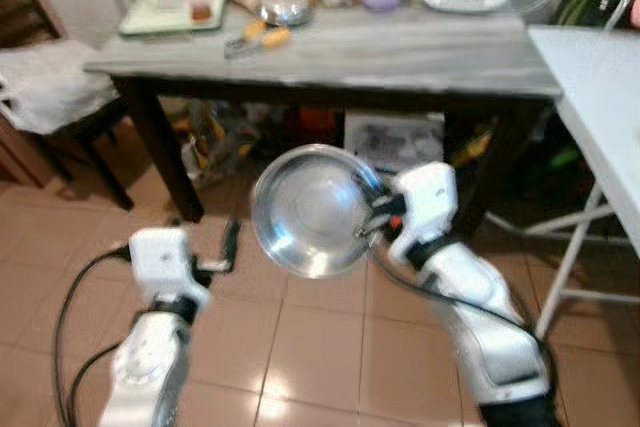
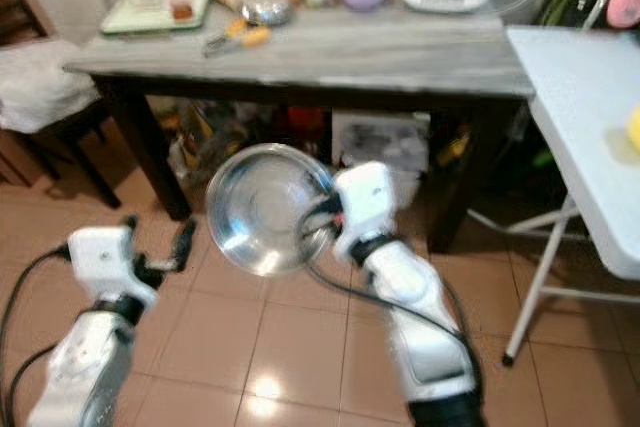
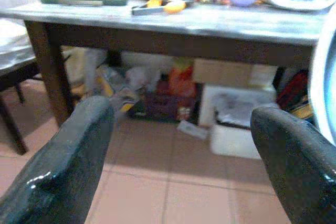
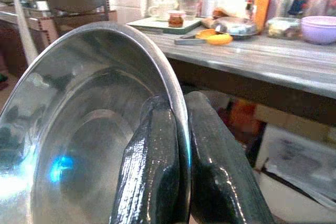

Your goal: Setting the table

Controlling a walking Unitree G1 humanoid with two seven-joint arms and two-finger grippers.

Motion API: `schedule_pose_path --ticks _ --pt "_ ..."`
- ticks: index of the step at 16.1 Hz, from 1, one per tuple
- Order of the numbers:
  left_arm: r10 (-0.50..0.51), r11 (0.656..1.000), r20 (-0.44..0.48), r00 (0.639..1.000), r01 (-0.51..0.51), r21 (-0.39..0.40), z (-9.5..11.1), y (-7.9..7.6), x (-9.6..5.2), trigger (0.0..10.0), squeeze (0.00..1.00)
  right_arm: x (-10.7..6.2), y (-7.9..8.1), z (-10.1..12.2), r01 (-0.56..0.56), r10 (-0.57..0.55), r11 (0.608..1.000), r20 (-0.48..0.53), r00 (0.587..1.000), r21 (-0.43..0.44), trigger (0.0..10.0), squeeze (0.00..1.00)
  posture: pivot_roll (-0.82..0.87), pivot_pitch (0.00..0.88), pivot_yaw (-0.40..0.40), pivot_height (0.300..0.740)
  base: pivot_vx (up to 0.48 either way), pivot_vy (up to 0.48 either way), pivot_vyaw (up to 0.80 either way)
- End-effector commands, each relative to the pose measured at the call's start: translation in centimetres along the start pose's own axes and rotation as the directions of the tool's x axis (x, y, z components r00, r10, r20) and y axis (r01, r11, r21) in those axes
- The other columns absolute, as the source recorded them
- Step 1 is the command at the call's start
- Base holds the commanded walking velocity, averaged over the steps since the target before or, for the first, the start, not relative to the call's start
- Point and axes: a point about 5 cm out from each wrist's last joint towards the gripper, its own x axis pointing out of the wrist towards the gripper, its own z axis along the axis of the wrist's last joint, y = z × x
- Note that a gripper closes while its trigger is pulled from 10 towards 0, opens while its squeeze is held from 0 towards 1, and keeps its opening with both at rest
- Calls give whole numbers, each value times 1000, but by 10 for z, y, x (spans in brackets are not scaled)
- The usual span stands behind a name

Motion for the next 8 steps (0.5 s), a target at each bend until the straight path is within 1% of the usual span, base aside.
schedule_pose_path --ticks 1,6,8 --pt "-25 1000 5 1000 25 -2 1 -6 1 10000 0 -2 -7 5 19 -19 1000 15 1000 -15 10000 0 -117 98 53 740 424 0 0" --pt "-36 999 3 999 36 -5 1 -8 3 10000 0 -2 -8 4 21 -21 1000 12 1000 -18 10000 0 -122 94 52 740 427 0 0" --pt "-40 999 2 999 40 -6 0 -9 3 10000 0 -2 -8 4 21 -21 1000 10 1000 -19 10000 0 -122 92 51 740 428 0 -569"
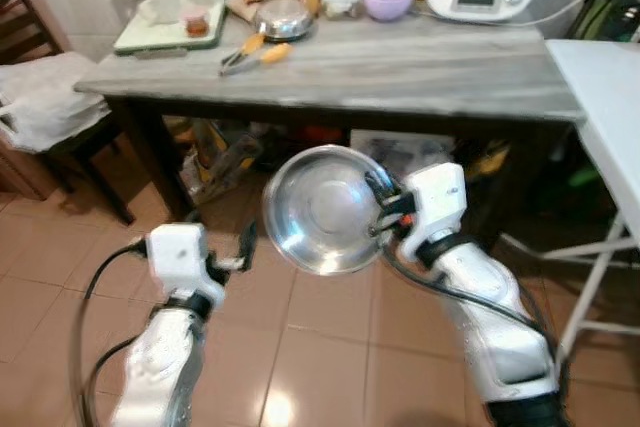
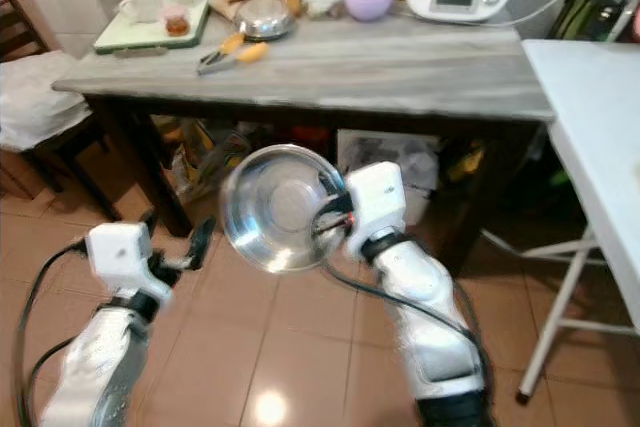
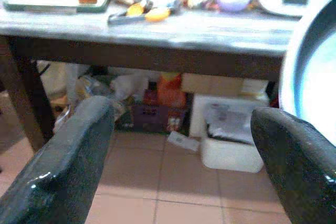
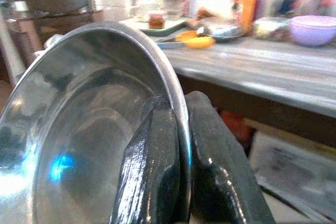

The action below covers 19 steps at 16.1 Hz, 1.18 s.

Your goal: Setting the table

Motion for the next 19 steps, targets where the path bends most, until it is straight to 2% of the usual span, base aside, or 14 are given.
schedule_pose_path --ticks 1,11,14,19 --pt "-10 1000 4 1000 10 2 1 -3 2 10000 0 -1 -5 5 12 -12 1000 16 1000 -16 10000 0 -122 91 51 740 428 0 -575" --pt "-18 1000 1 1000 18 -3 -1 -6 3 10000 0 0 -5 3 21 -20 1000 14 1000 -12 10000 0 -121 88 55 740 427 0 -498" --pt "-20 1000 6 1000 20 0 0 -5 5 10000 0 0 -3 5 9 -8 999 28 1000 -38 10000 0 -118 84 61 740 426 0 0" --pt "-19 1000 5 1000 19 0 -1 -6 5 10000 0 0 -3 5 17 -16 999 32 999 -38 10000 0 -125 85 58 740 422 0 673"
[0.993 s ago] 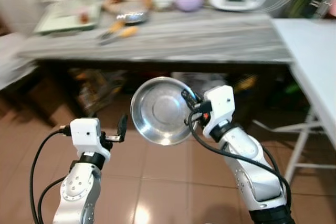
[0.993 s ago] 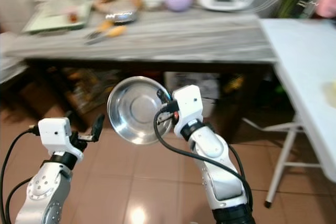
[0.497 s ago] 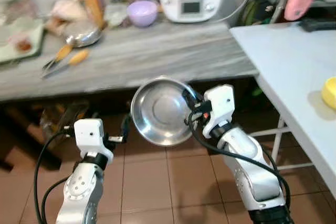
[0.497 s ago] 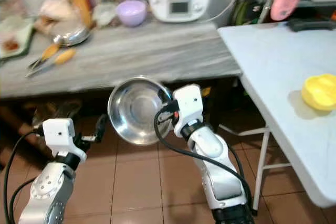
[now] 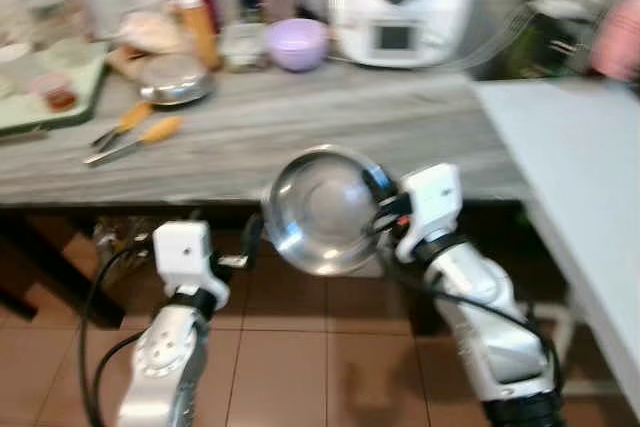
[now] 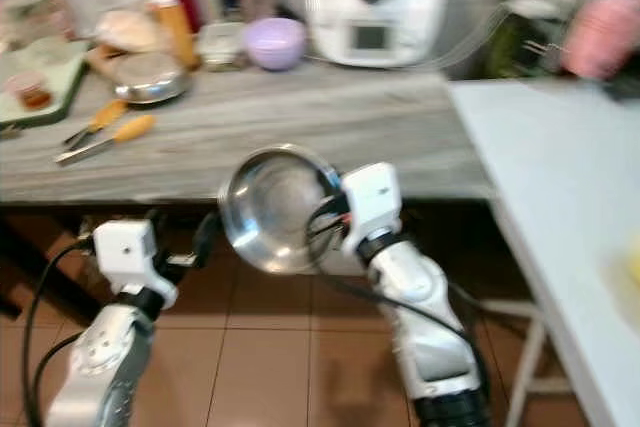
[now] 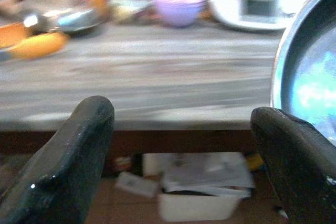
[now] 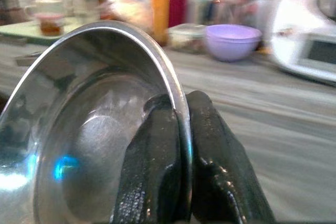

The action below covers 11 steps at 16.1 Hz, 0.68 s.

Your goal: Setting the table

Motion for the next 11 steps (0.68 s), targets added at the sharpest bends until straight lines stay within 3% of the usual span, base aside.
schedule_pose_path --ticks 1,11 --pt "-1 1000 4 1000 1 9 1 -1 1 10000 0 -1 -2 4 7 -7 1000 21 1000 -8 10000 0 -128 86 57 740 420 0 0" --pt "-29 999 -28 999 30 16 -7 -8 -6 10000 0 -2 -6 2 43 -43 999 14 999 -14 10000 0 -129 91 57 740 407 0 0"
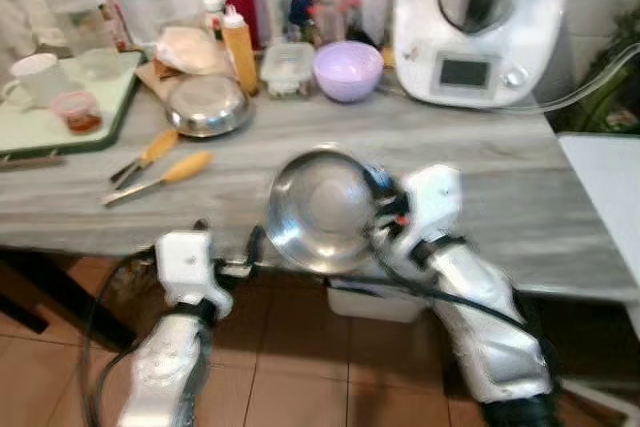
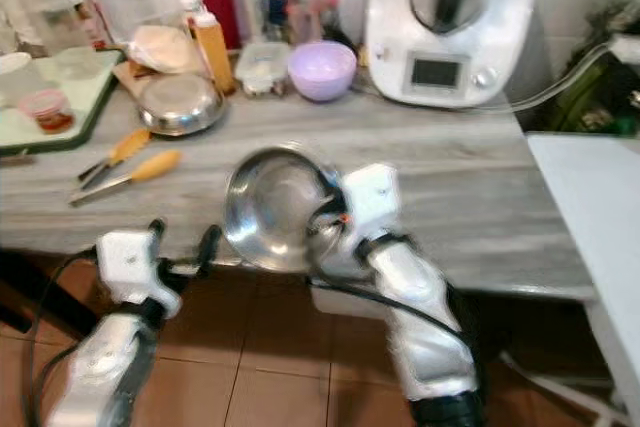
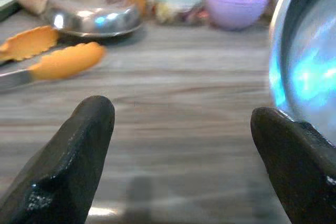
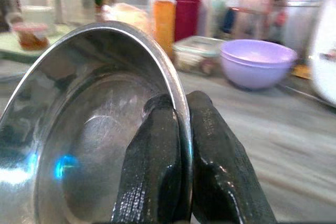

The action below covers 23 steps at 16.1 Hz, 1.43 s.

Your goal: Setting the table

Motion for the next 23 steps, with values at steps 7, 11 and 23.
schedule_pose_path --ticks 7,11,23 --pt "-22 1000 8 1000 22 7 1 3 -7 10000 0 -3 -12 2 61 -61 998 1 998 -23 10000 0 -125 86 57 740 204 0 0" --pt "-205 975 -41 978 208 78 2 8 -17 10000 0 -3 -17 2 76 -77 997 -36 996 -16 10000 0 -125 89 56 740 0 0 0" --pt "-417 904 -101 903 424 61 1 -3 -27 10000 0 4 -31 -42 276 -180 922 -332 926 272 10000 0 -128 90 57 740 0 0 0"
